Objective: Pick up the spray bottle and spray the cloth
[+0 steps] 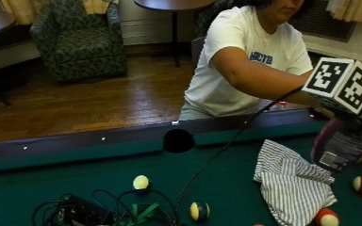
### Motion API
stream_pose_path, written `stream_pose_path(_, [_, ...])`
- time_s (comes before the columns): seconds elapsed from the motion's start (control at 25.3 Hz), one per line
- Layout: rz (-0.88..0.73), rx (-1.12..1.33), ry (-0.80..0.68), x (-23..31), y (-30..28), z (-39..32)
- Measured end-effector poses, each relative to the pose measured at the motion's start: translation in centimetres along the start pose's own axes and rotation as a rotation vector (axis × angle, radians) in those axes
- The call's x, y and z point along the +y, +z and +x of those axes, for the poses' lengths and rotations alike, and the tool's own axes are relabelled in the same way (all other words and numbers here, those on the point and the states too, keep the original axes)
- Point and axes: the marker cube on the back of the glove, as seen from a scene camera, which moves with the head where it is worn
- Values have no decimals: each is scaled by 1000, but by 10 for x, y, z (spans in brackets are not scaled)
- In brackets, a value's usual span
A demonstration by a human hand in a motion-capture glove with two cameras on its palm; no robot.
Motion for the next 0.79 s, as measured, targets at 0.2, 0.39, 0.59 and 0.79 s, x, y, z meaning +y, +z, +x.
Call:
stream_pose_path(0.2, [41, -55, 22, -16, 43, 27])
stream_pose_path(0.39, [99, -88, 25, -27, 72, 58])
stream_pose_path(0.59, [114, -133, 46, -25, 97, 79])
stream_pose_path(0.79, [120, -193, 88, -22, 116, 104])
